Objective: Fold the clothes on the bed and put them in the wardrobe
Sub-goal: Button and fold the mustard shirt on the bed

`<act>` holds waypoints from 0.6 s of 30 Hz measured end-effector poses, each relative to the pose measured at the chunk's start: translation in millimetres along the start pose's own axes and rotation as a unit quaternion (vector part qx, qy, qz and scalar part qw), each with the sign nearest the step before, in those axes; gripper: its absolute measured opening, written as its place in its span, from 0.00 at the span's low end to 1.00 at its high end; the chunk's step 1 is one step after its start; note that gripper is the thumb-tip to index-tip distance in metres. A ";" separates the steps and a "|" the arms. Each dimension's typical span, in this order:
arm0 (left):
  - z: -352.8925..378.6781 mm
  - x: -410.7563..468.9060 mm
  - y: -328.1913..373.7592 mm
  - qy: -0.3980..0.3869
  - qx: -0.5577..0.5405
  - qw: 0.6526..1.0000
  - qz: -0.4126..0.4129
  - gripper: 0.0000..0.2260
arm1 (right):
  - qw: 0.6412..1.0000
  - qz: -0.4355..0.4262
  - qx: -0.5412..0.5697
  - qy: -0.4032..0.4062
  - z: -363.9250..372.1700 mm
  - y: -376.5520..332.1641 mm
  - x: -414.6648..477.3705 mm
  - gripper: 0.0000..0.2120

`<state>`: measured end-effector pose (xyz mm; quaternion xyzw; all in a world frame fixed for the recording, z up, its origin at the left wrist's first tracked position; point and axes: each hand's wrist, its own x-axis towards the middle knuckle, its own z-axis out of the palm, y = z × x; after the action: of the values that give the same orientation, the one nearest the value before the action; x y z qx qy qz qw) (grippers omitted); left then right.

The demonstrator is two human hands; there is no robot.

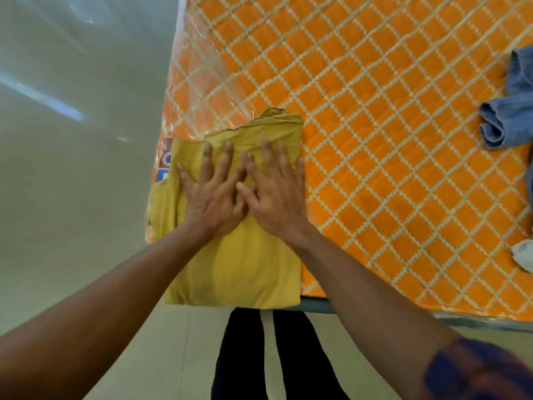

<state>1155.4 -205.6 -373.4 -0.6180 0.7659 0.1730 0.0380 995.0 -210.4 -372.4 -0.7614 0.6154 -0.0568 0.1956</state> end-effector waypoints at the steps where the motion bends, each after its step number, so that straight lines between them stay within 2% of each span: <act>1: 6.0 12.3 -7.1 -0.014 -0.002 1.000 -0.023 0.31 | 0.999 0.035 -0.028 -0.004 9.5 13.2 13.6 0.31; 4: 16.6 39.9 -31.1 -0.029 -0.001 0.996 -0.084 0.35 | 0.988 0.153 -0.012 -0.024 22.2 52.7 44.6 0.34; 7: 17.3 45.4 -37.7 -0.020 -0.008 0.996 -0.086 0.35 | 0.983 0.181 0.011 -0.040 19.5 56.5 53.4 0.36; 10: 3.1 32.6 -34.3 0.000 -0.030 0.996 -0.083 0.35 | 0.981 0.190 0.033 0.010 0.0 38.2 32.9 0.36; 12: -12.6 11.7 -31.1 0.047 -0.023 0.998 -0.044 0.35 | 0.989 0.124 0.034 0.079 -15.3 20.7 2.1 0.33; 14: -23.5 -26.4 -32.1 0.073 -0.012 0.997 0.019 0.35 | 0.994 0.013 0.059 0.092 -24.8 -4.6 -43.5 0.30; 16: -21.6 -71.6 -32.4 0.073 -0.008 0.993 0.090 0.35 | 0.996 -0.071 0.049 0.033 -24.4 -25.7 -96.0 0.32; 18: -12.6 -115.7 -30.9 0.051 0.008 0.987 0.152 0.37 | 0.991 -0.113 0.001 -0.068 -16.8 -30.9 -142.9 0.38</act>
<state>1214.0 -107.0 -336.8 -0.5020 0.8533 0.1388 -0.0224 984.0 -72.0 -323.6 -0.8278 0.5108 -0.0273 0.2303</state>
